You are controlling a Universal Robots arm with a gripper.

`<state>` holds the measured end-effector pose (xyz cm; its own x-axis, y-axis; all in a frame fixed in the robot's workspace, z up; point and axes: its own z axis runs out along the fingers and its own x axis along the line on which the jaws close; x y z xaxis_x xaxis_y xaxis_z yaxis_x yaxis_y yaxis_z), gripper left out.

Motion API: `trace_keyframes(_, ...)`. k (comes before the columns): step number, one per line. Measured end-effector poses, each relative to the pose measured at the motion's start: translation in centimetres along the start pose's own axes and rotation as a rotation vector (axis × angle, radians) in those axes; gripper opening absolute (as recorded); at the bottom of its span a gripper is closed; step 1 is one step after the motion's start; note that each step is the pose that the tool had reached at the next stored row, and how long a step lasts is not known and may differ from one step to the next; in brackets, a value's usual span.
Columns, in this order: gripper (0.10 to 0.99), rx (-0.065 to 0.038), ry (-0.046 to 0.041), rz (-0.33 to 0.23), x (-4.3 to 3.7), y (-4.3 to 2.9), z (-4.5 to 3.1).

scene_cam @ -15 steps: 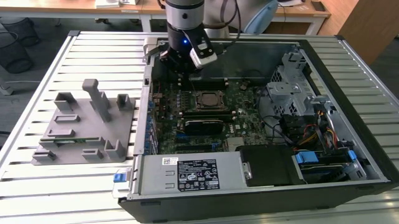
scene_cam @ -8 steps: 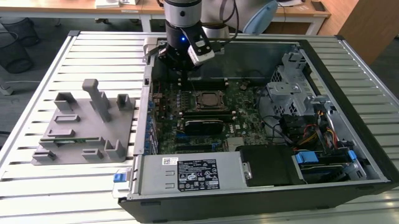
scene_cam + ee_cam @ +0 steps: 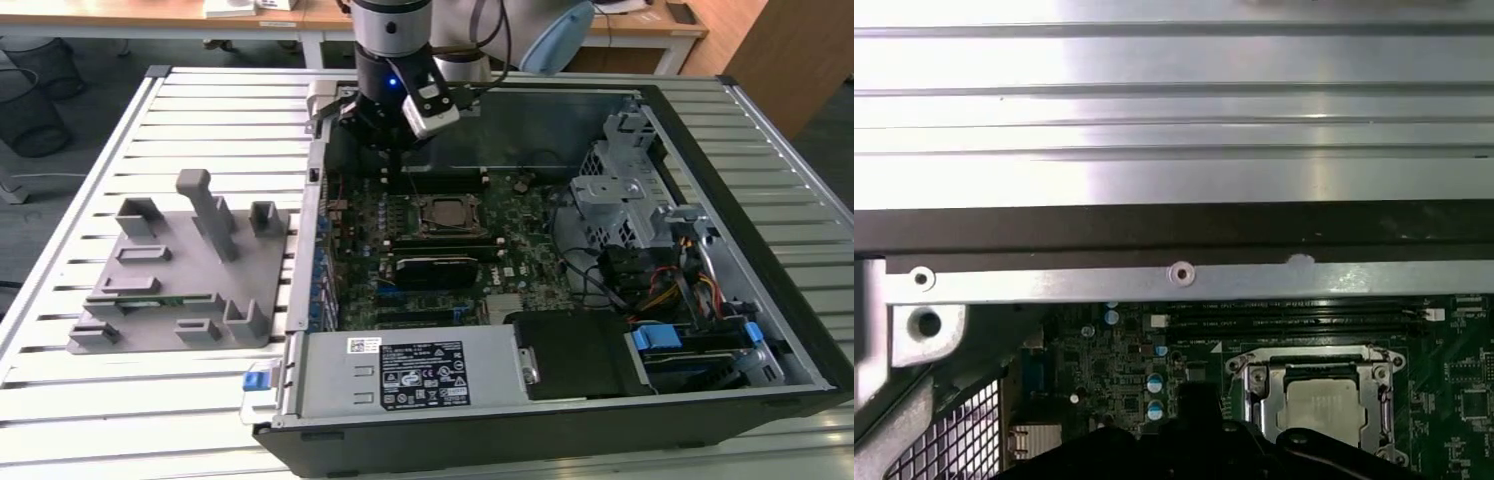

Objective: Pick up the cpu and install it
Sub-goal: 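Install the first cpu locking lever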

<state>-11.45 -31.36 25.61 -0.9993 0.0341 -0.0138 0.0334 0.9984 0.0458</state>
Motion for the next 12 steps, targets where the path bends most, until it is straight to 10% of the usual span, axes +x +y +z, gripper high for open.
trace_keyframes(12,0.106,-0.001,0.0002,-0.001,-1.89,0.21,0.03)
